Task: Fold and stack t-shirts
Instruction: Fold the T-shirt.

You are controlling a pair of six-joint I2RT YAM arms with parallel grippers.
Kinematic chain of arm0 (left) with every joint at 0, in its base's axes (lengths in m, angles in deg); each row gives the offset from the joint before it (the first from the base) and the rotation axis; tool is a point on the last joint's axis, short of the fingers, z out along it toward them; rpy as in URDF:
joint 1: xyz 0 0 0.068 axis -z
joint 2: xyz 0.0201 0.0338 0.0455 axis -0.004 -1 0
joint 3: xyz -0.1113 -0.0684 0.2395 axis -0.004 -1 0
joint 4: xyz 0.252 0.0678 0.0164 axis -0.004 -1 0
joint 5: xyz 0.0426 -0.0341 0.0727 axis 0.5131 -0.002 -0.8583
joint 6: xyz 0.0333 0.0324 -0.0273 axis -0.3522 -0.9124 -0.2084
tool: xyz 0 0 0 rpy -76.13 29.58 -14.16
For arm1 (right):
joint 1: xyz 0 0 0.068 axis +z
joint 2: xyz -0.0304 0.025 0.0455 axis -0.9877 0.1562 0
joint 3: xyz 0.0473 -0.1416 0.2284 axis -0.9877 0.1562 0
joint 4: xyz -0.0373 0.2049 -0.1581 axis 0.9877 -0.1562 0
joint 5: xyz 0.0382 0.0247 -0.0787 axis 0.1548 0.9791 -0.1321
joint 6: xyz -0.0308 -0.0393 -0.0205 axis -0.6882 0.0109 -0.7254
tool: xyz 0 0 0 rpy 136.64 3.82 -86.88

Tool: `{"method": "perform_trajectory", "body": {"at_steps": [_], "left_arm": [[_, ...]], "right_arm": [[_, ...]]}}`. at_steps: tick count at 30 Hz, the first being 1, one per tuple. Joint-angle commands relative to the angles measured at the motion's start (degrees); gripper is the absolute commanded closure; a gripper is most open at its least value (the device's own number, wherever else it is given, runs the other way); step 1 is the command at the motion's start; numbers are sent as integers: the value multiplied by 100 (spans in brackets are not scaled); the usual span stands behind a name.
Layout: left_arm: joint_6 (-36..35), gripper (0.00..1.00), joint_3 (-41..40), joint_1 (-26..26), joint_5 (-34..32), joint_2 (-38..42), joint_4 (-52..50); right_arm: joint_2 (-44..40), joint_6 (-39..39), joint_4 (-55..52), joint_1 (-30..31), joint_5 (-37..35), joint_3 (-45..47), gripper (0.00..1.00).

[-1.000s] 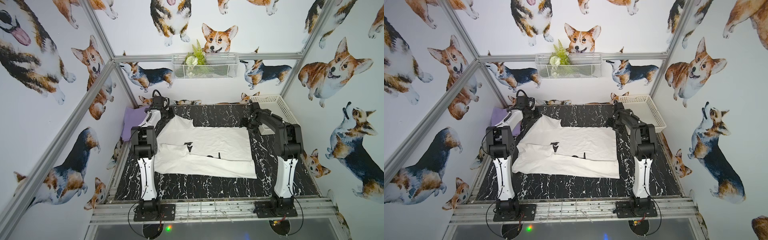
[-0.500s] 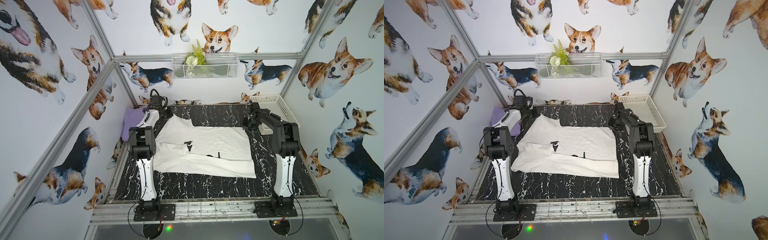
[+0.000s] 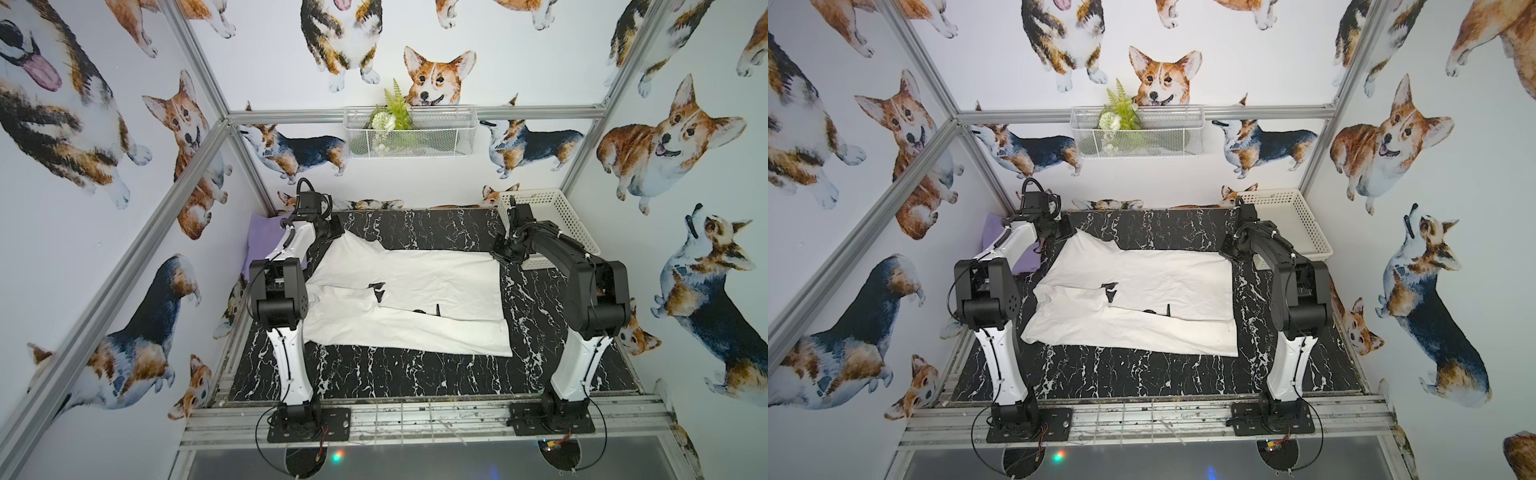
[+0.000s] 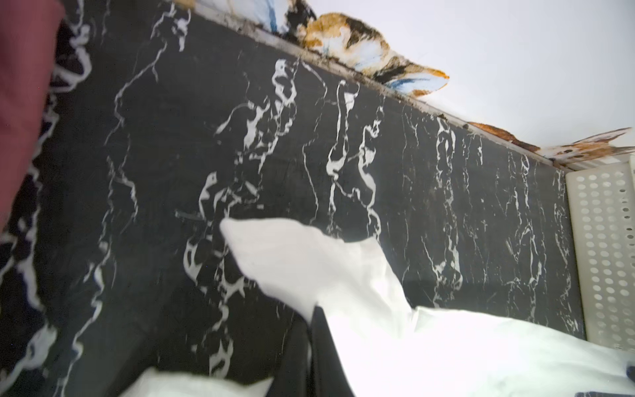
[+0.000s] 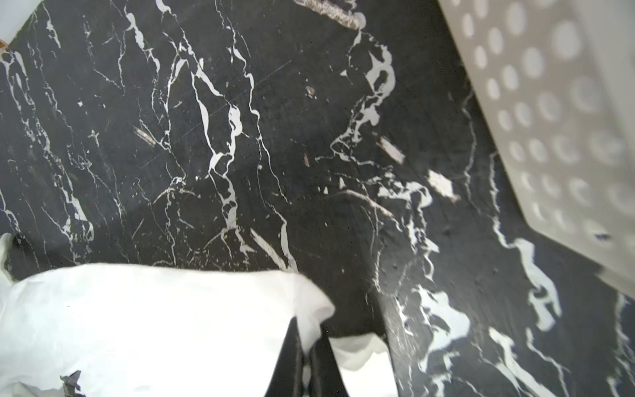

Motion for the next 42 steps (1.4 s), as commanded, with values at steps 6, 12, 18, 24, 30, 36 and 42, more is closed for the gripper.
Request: {"method": "perform_trajectory", "body": {"at_steps": [6, 12, 18, 24, 30, 36, 42], "left_arm": [[236, 100, -1426, 274, -613, 1687, -335], [131, 100, -2076, 282, -915, 2707, -785], [239, 100, -3021, 292, -1284, 3477, -870], [322, 100, -3705, 327, -1319, 3817, -866], [391, 97, -3556, 330, -1939, 3547, -1426], [1079, 36, -3180, 321, -2933, 3017, -2464], [1355, 19, -3423, 302, -2357, 3597, -2022]], "right_arm": [[-1430, -190, -6, 290, -503, 1284, 100], [-1998, -131, -143, 418, -775, 1988, 100], [-2110, -45, -40, 526, -869, 2402, 100], [-1977, 11, -51, 570, -984, 2453, 100], [-1863, 82, -119, 631, -1125, 2504, 100], [-1791, 348, -428, 688, -1481, 2482, 38], [-2145, 497, -158, 777, -1557, 2478, 38]]}}
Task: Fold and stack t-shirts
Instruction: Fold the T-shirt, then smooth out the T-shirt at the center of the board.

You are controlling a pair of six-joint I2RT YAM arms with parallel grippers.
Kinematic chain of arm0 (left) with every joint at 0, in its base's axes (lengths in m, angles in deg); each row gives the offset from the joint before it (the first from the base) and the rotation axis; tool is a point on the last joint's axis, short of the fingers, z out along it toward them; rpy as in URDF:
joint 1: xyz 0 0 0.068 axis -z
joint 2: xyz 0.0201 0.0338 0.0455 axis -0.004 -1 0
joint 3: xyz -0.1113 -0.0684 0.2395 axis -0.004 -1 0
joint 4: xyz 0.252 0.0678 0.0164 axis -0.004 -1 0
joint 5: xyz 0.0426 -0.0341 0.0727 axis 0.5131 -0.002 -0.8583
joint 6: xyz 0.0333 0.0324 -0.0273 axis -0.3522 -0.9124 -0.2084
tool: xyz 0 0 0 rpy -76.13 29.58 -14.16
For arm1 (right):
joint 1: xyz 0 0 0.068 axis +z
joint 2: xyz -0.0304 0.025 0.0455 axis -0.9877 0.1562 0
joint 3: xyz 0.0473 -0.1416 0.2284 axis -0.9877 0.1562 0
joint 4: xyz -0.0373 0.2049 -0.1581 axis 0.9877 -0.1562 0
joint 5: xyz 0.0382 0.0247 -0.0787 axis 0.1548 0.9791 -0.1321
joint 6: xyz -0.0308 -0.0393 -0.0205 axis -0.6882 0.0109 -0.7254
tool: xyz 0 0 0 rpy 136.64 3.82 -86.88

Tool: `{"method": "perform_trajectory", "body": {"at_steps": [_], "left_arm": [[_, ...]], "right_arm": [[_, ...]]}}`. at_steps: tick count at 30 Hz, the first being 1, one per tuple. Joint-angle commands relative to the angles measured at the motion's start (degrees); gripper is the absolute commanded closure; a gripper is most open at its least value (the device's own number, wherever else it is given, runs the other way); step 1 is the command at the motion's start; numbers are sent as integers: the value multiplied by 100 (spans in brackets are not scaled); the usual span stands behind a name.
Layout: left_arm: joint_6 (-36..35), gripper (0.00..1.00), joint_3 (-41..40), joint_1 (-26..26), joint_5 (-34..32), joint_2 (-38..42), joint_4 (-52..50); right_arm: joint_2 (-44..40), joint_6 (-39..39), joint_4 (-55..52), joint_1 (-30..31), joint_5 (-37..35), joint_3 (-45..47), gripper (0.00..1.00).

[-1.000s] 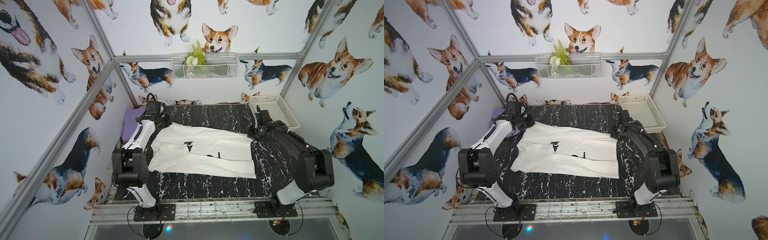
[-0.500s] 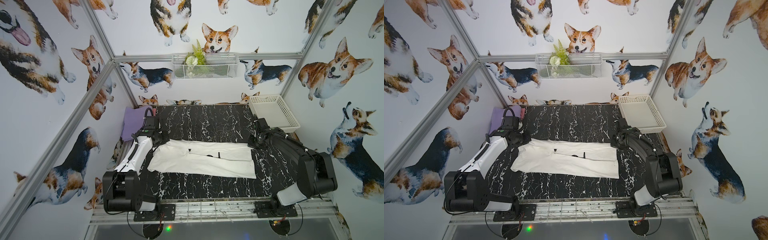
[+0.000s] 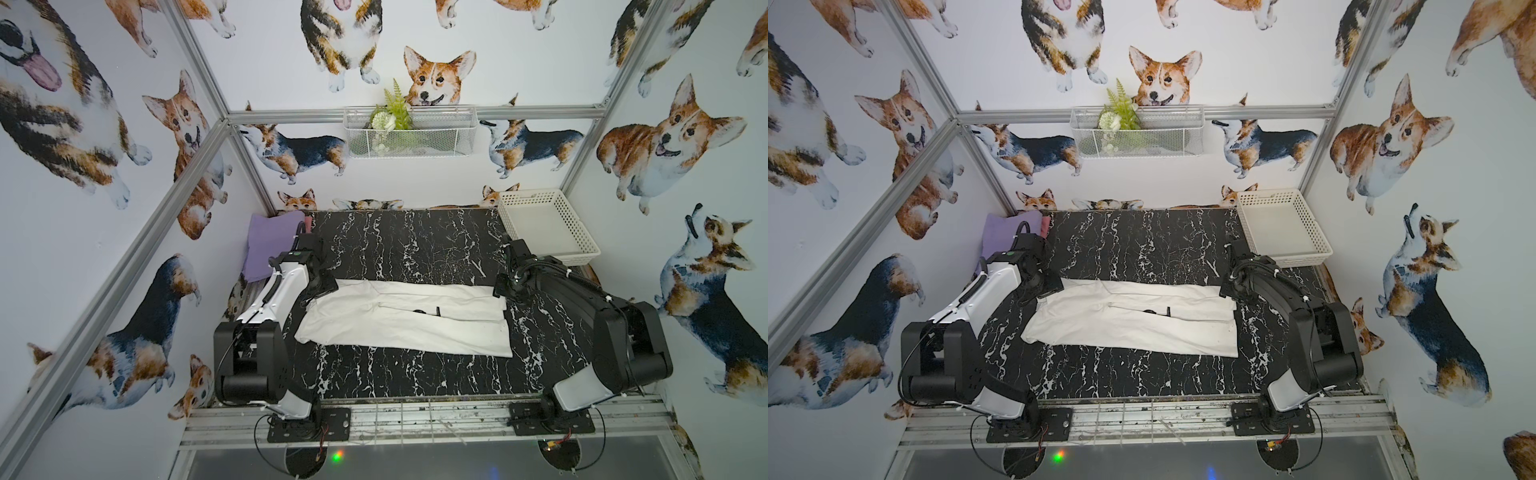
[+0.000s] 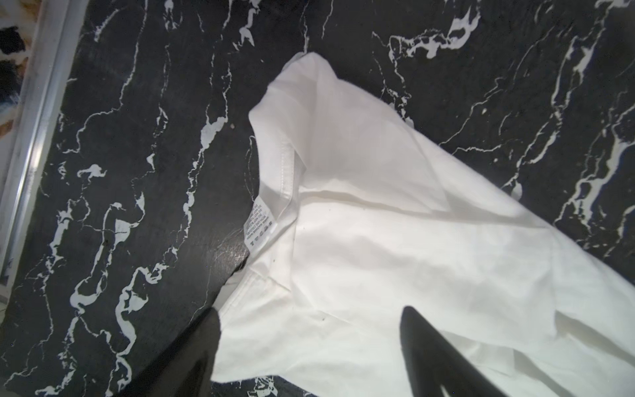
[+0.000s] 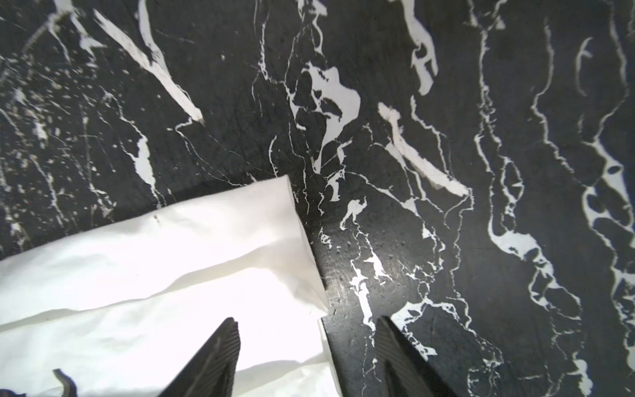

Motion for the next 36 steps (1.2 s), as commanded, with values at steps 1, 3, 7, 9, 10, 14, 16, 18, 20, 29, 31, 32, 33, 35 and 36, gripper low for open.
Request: {"method": "perform_trajectory", "body": {"at_steps": [1, 3, 7, 9, 10, 14, 16, 18, 20, 29, 31, 32, 33, 35, 36], "left_arm": [[289, 20, -160, -10, 184, 479, 156], [260, 19, -267, -10, 59, 698, 315], [114, 20, -368, -3, 421, 850, 588], [81, 22, -419, 3, 737, 858, 715], [78, 22, -498, 6, 852, 903, 831], [77, 22, -688, 0, 1016, 1102, 1134], [102, 22, -640, 6, 1135, 1135, 1125], [104, 21, -655, 11, 1234, 1230, 1191], [64, 16, -735, 33, 1261, 1441, 1318], [-314, 0, -635, 42, 1090, 1953, 1108], [-340, 0, -638, 44, 1146, 2003, 1094], [-359, 0, -675, 44, 1146, 2065, 1135], [-383, 0, -728, 50, 1140, 2133, 1171], [-443, 0, -757, 44, 1103, 2190, 1154], [-468, 0, -773, 49, 1091, 2192, 1143]], "right_arm": [[-84, 206, 92, 41, -73, -103, 38], [2, 204, 200, 140, 19, -217, 38], [294, 43, 979, 473, 920, -320, 41], [615, -5, 1204, 657, 1396, -515, 42], [869, 13, 1394, 758, 1840, -659, 43], [1501, -199, 1617, 1564, 2667, -1471, 44], [1969, -279, 1602, 2064, 3107, -2129, 42], [2444, -122, 1676, 2319, 3422, -2658, 42], [2921, 79, 1873, 2485, 3759, -3100, 42], [4775, 808, 2568, 2825, 4902, -4583, 42], [5008, 900, 2668, 2832, 5064, -4756, 43], [5091, 920, 2658, 2848, 5099, -4844, 43], [5155, 934, 2652, 2858, 5099, -4895, 43], [5195, 945, 2689, 2880, 5120, -4936, 43], [5212, 947, 2699, 2904, 5132, -4960, 43]]}}
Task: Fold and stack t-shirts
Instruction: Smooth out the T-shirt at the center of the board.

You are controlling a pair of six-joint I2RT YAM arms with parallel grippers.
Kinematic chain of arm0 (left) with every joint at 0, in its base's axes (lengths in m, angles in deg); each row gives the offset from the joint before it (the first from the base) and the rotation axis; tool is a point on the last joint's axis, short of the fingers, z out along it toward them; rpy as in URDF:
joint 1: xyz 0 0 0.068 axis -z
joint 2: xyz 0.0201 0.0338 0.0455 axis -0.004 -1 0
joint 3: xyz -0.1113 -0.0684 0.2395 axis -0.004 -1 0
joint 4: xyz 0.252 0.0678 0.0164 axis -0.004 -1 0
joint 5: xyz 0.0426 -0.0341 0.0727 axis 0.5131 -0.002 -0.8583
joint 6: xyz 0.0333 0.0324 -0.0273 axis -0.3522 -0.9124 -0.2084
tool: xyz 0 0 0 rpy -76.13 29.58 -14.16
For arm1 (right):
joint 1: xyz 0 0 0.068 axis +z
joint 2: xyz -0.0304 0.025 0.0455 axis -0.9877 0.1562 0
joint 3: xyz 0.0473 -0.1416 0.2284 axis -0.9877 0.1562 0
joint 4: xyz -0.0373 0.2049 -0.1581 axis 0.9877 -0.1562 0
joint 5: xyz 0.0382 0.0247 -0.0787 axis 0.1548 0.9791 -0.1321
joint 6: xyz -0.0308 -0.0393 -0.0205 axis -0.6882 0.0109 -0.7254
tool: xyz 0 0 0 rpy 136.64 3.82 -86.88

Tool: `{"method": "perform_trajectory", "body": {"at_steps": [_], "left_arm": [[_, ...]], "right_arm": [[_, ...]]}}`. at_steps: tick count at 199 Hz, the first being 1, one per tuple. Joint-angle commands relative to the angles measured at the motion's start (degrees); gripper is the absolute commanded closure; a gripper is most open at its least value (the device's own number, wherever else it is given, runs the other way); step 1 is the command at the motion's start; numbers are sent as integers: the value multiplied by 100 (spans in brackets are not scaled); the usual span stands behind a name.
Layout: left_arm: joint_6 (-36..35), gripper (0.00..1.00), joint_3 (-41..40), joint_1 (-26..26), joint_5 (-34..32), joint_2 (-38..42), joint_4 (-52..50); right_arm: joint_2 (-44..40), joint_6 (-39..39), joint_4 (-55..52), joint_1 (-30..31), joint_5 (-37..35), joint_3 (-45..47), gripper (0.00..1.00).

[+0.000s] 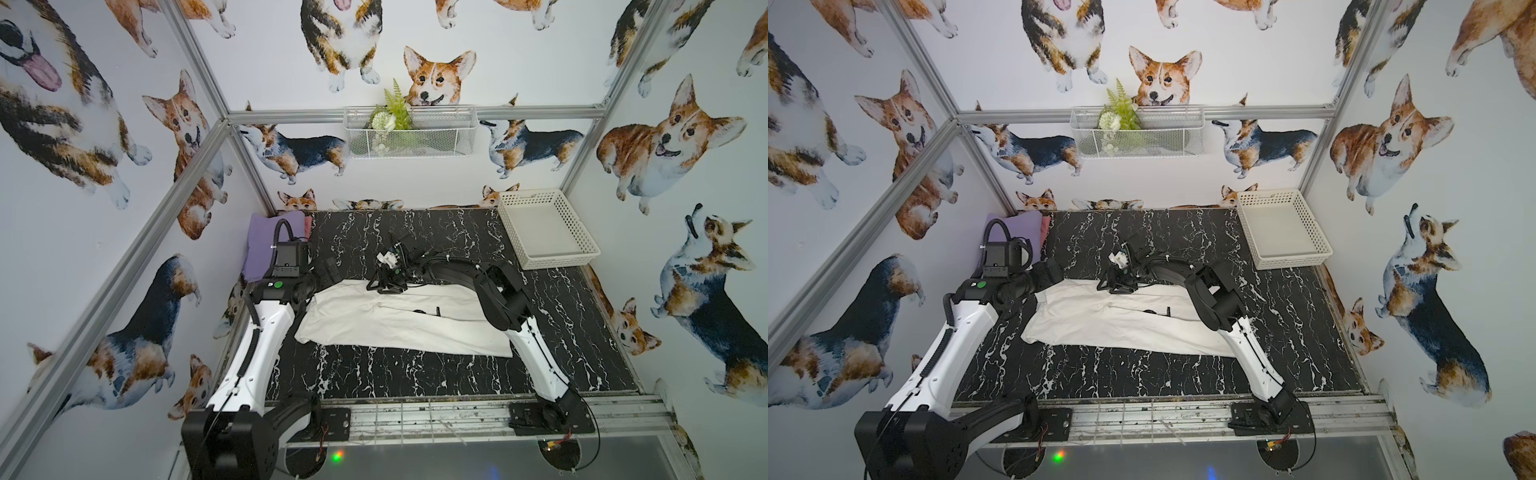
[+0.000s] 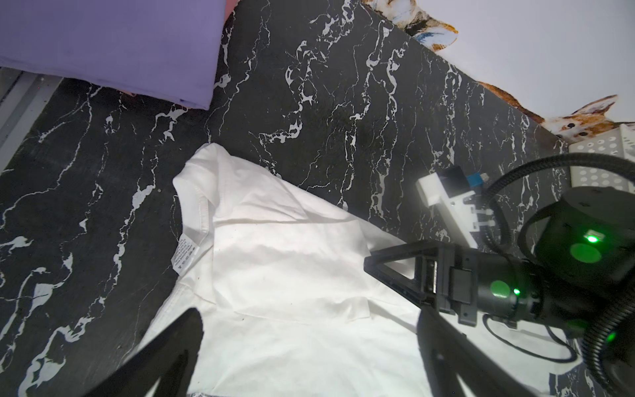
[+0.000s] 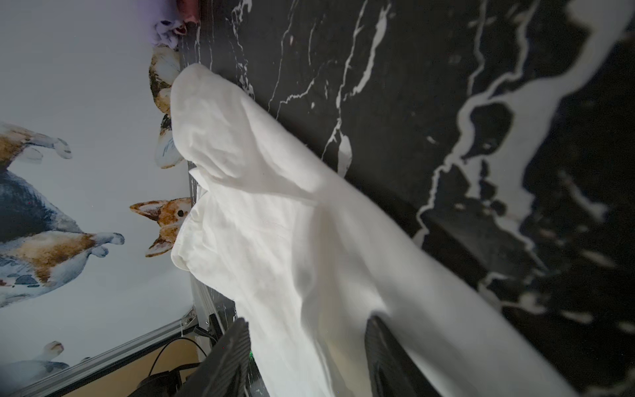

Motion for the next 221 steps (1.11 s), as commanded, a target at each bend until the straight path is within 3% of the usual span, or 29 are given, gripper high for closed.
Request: {"method": "perform_trajectory", "body": {"at_steps": [1, 10, 25, 43, 86, 164, 186, 198, 221], "left_arm": [[-198, 0, -79, 5, -64, 42, 6], [-207, 0, -116, 2, -51, 2, 28], [-183, 0, -156, 1, 38, -57, 66], [-137, 0, -206, 7, 72, -50, 129], [-146, 0, -190, 8, 112, 13, 129], [-32, 0, -252, 12, 175, 54, 164], [-9, 0, -266, 13, 166, 75, 157], [-6, 0, -261, 12, 140, 74, 123], [-12, 0, -277, 15, 121, 92, 118]], "right_arm": [[78, 163, 289, 73, 294, -173, 46], [102, 161, 292, 89, 343, -215, 53], [108, 129, 356, 118, 375, -227, 82], [59, 137, 524, 149, 409, -139, 100], [-204, 36, 516, 215, 473, 160, 100], [-1112, -542, 304, 549, 159, 1778, 100], [-1068, -514, 367, 563, 87, 1911, 74], [-1104, -576, 274, 600, -122, 1919, 43], [-1207, -661, 251, 637, -356, 1896, 38]]}}
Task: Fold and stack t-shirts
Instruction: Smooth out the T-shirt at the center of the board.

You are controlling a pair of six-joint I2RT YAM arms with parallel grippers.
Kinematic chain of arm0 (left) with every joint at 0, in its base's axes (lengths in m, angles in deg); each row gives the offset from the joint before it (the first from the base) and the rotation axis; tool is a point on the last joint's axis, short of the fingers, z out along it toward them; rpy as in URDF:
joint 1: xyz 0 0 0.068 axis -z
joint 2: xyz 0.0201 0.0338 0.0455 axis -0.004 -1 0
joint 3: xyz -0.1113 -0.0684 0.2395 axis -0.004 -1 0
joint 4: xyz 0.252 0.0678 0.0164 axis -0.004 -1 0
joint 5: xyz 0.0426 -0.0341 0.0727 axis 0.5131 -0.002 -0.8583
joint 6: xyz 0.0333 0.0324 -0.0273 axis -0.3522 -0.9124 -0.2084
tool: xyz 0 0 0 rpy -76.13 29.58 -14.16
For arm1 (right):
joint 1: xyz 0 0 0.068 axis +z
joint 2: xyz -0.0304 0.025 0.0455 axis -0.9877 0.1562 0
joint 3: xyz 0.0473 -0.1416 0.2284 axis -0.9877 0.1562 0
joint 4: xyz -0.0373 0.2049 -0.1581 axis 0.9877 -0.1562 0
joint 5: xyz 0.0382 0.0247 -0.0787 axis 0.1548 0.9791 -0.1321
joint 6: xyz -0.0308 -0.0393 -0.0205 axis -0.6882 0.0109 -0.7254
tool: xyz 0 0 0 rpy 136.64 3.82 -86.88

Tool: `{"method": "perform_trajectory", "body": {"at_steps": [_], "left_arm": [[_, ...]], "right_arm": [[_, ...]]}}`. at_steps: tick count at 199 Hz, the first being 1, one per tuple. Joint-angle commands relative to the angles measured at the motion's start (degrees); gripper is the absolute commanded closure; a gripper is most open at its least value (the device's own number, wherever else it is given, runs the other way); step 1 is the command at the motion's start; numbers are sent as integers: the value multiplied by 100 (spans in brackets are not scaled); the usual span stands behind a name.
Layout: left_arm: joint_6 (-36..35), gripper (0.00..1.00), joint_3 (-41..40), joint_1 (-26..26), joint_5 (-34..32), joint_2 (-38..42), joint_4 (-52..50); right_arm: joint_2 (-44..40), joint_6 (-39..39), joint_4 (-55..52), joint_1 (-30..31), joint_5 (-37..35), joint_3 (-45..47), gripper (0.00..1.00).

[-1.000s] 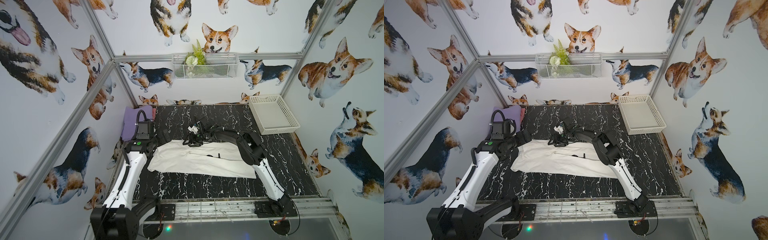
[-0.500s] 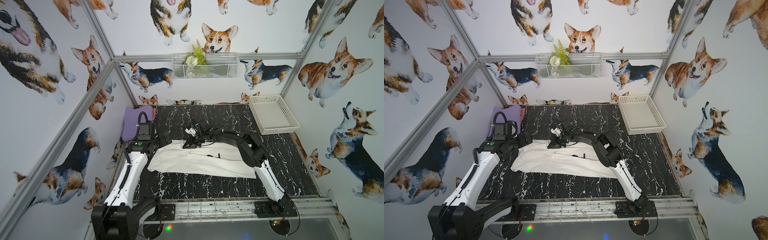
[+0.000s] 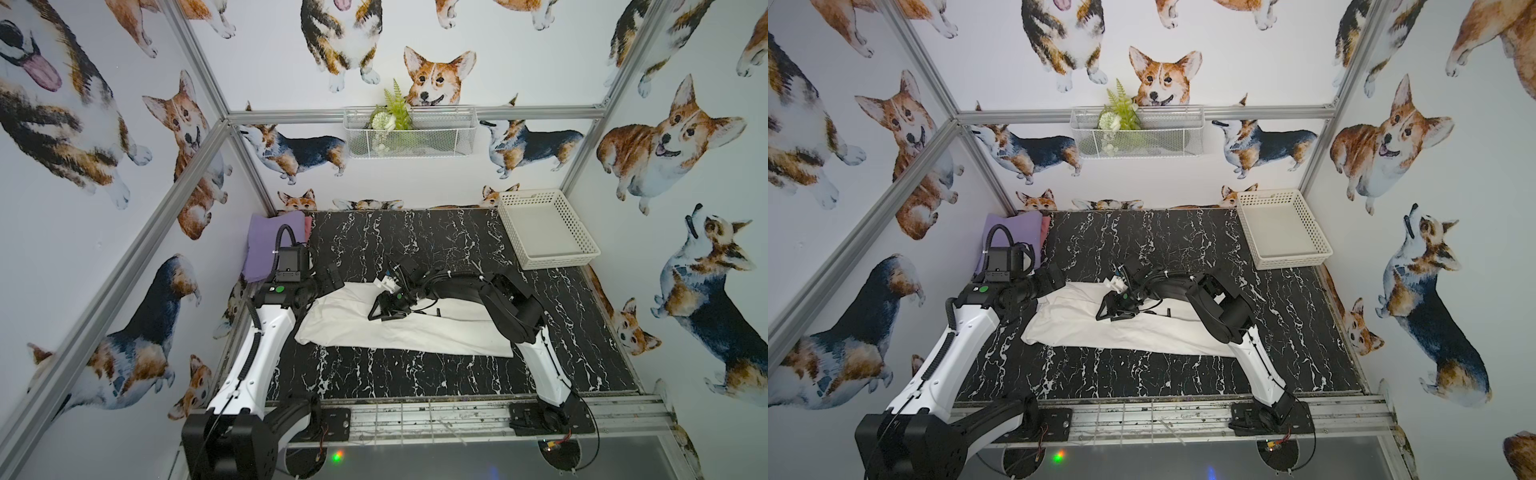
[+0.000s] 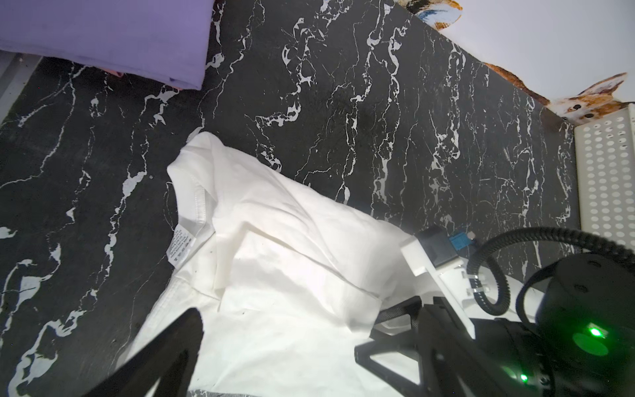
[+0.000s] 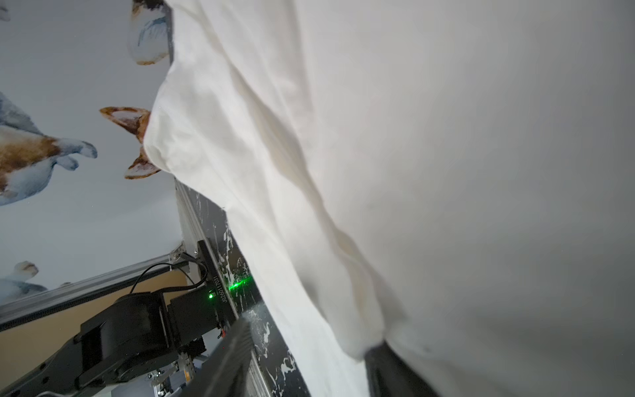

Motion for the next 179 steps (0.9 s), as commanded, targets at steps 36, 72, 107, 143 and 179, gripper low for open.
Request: {"method": "perform_trajectory", "body": {"at_steps": [36, 72, 107, 143, 179], "left_arm": [[30, 0, -18, 5, -30, 15, 94], [13, 0, -5, 1, -26, 33, 77], [-36, 0, 4, 8, -156, 87, 24], [-26, 0, 13, 7, -125, 42, 59], [13, 0, -5, 8, -114, 41, 92]], "right_arm": [[-111, -145, -10, 38, -482, -346, 38], [368, -41, 42, 43, -303, -1021, 39], [699, 323, 351, 64, -162, -1322, 40], [778, 557, 660, 151, 38, -1310, 42], [749, 764, 1031, 308, 497, -1183, 46]]}}
